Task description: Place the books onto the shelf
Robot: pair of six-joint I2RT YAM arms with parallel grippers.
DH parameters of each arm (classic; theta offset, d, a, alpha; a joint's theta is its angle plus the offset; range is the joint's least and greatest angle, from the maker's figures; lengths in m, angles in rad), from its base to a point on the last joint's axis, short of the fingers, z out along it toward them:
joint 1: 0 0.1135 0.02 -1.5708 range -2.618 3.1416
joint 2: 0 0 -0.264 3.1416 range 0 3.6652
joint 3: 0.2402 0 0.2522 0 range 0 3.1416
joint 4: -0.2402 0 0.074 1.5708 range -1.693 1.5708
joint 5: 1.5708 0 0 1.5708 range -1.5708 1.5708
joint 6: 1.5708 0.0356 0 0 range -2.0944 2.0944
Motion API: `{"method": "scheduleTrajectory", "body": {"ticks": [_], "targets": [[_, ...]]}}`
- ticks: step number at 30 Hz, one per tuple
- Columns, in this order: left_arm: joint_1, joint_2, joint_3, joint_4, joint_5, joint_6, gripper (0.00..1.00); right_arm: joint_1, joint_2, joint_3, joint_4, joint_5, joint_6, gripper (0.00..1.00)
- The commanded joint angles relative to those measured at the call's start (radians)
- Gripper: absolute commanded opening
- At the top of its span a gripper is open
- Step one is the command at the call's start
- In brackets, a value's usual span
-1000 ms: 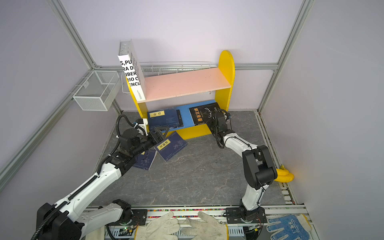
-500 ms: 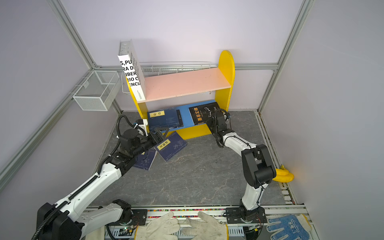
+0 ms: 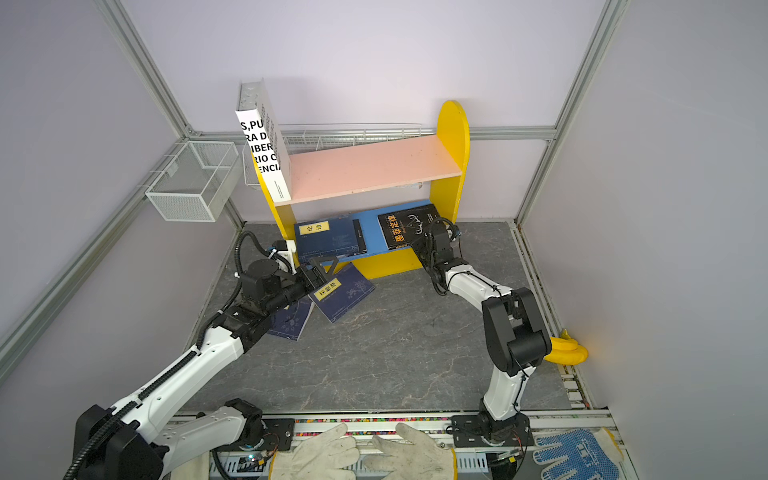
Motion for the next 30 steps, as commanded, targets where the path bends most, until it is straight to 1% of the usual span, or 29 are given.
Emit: {"method": "scheduleTrajectory", "body": {"ticks": [1, 6, 11, 13, 16, 20, 22, 23, 26, 28, 30], "targets": [[0.007, -0.023, -0.027, -0.059, -0.042, 0.020, 0.91, 0.007, -0.053, -0.012, 0.031, -0.008, -0.074, 0.43], [0.008, -0.075, -0.075, -0.181, -0.122, 0.052, 0.94, 0.019, -0.156, -0.059, -0.034, 0.006, -0.236, 0.56], [0.020, -0.123, -0.138, -0.281, -0.188, 0.071, 0.99, 0.063, -0.271, -0.118, -0.128, 0.013, -0.443, 0.63], [0.030, -0.125, -0.166, -0.293, -0.190, 0.070, 1.00, 0.085, -0.308, -0.160, -0.147, 0.001, -0.503, 0.67], [0.039, -0.107, -0.205, -0.286, -0.185, 0.061, 1.00, 0.120, -0.347, -0.237, -0.150, -0.029, -0.556, 0.71], [0.054, -0.081, -0.252, -0.279, -0.215, 0.033, 1.00, 0.165, -0.360, -0.320, -0.117, -0.060, -0.552, 0.73], [0.082, -0.078, -0.266, -0.285, -0.236, 0.016, 1.00, 0.190, -0.344, -0.329, -0.083, -0.080, -0.537, 0.73], [0.106, -0.077, -0.268, -0.289, -0.247, 0.012, 1.00, 0.205, -0.327, -0.358, -0.073, -0.083, -0.521, 0.73], [0.223, -0.068, -0.287, -0.276, -0.269, 0.002, 1.00, 0.252, -0.263, -0.350, -0.026, -0.103, -0.467, 0.73], [0.328, -0.054, -0.309, -0.213, -0.222, -0.009, 1.00, 0.287, -0.209, -0.341, 0.013, -0.110, -0.428, 0.73], [0.414, -0.032, -0.320, -0.152, -0.197, -0.020, 1.00, 0.321, -0.150, -0.319, 0.061, -0.120, -0.392, 0.73]]}}
